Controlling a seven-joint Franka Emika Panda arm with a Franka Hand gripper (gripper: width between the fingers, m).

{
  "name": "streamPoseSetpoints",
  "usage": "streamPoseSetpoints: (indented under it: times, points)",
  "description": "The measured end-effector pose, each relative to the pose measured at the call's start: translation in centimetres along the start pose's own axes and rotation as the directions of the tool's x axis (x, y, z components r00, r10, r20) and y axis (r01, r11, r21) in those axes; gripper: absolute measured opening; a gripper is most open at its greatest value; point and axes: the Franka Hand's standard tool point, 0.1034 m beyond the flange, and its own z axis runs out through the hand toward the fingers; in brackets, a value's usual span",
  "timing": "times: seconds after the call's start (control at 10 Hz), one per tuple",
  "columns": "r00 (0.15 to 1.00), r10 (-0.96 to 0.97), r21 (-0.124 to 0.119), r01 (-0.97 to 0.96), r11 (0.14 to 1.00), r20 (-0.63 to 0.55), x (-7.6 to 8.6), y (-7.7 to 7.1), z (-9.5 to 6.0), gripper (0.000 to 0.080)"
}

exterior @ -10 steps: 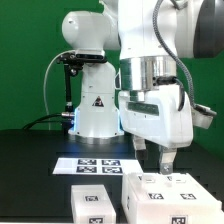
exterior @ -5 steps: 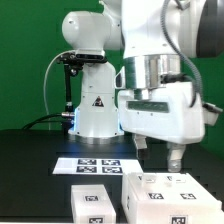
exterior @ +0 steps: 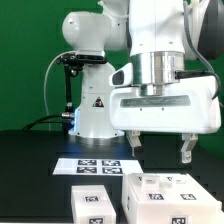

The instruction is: Assemble cabinet

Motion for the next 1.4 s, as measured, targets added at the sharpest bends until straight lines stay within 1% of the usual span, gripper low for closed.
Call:
streamPoseSetpoints:
  times: [0.1, 0.2, 0.3, 0.4, 0.7, 0.8, 0.9, 1.0, 1.1, 1.4]
  points:
    - [0.968, -0.246, 0.001, 0.247, 0.969, -0.043, 0.1, 0.4, 0.1, 0.0797]
    - [0.917, -0.394, -0.009, 0.394, 0.919, -0.064, -0.4, 1.0, 0.3, 0.0797]
    - [0.864, -0.5, -0.023, 0.499, 0.866, -0.066, -0.9, 1.2, 0.6, 0.0797]
    - [0.816, -0.573, -0.036, 0.572, 0.819, -0.075, -1.0, 1.1, 0.7, 0.0797]
    - [0.813, -0.578, -0.037, 0.577, 0.816, -0.076, -0.9, 1.3, 0.6, 0.0797]
    - [0.8, -0.595, -0.037, 0.594, 0.804, -0.082, -1.1, 1.3, 0.5, 0.0797]
    - [0.794, -0.602, -0.038, 0.601, 0.798, -0.088, -2.0, 1.8, 0.3, 0.0797]
    - [0.795, -0.6, -0.042, 0.599, 0.8, -0.094, -2.6, 2.8, 0.3, 0.0797]
    - [0.797, -0.596, -0.046, 0.594, 0.803, -0.097, -3.1, 3.5, 0.5, 0.0797]
    - [0.796, -0.599, -0.047, 0.597, 0.801, -0.092, -3.0, 3.5, 0.5, 0.0797]
